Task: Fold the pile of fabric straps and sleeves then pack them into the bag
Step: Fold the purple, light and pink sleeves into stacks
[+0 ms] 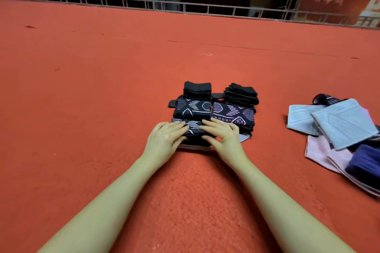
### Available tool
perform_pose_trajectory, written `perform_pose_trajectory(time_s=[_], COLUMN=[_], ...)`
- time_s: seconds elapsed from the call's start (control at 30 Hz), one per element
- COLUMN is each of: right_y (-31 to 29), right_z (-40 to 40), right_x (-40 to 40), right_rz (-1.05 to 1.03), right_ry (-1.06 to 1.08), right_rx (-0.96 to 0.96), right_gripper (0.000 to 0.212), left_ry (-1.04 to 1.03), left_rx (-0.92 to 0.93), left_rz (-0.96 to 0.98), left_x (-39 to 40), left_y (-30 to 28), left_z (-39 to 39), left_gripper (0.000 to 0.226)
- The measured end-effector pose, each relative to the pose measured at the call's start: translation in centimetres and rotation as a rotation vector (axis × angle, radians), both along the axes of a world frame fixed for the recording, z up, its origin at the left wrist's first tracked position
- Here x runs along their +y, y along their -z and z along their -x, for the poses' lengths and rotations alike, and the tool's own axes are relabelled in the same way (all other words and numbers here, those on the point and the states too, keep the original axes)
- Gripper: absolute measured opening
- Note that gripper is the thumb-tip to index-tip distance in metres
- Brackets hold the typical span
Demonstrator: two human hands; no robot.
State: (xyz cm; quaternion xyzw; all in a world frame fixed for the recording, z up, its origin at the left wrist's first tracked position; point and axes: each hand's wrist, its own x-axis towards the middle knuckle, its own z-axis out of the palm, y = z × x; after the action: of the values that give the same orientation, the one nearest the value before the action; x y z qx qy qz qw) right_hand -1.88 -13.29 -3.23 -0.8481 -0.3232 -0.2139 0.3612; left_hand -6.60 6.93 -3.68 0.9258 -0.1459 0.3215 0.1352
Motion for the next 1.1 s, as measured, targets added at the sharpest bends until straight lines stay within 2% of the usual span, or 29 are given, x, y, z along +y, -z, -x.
perform_pose_trajectory(time_s=[0.1, 0.2, 0.47, 0.7, 0.77, 0.93, 1.1], right_y=[-1.2, -1.9, 0.5, -0.1, -0.2, -0.2, -0.1], right_z=[-0.9, -2.0, -1.2, 0.0, 0.6, 3.0, 5.2], right_x=[0.9, 1.3, -0.1, 0.0, -0.4, -2.7, -7.3], right_rz=[-0.039, -0.037, 0.139, 0.387, 0.351, 0.022, 0.008], right_ry=[0.069, 0.110, -0.002, 0.055, 0.063, 0.175, 0.241], right_rx=[-0.166, -0.214, 0.166, 0.171, 0.145, 0.150, 0.186], right_gripper=[0.031, 0.031, 0.033, 0.039, 0.045, 0.048, 0.047], left_ry=[-0.048, -0.073, -0.044, -0.127, -0.131, -0.036, 0.059], left_rx=[-0.126, -0.155, 0.113, 0.186, 0.147, 0.054, 0.079], left_rz=[-0.004, -0.030, -0.057, -0.113, -0.152, -0.175, -0.153], left_x=[-0.2, 0.1, 0.5, -0.2, -0.6, -3.3, -8.5], left_y=[-0.8, -1.3, 1.0, 0.5, 0.0, -1.7, -1.9], left_z=[-0.6, -1.5, -0.8, -0.1, 0.4, 1.7, 2.3], left_gripper=[0.033, 0.032, 0.044, 0.043, 0.047, 0.047, 0.044])
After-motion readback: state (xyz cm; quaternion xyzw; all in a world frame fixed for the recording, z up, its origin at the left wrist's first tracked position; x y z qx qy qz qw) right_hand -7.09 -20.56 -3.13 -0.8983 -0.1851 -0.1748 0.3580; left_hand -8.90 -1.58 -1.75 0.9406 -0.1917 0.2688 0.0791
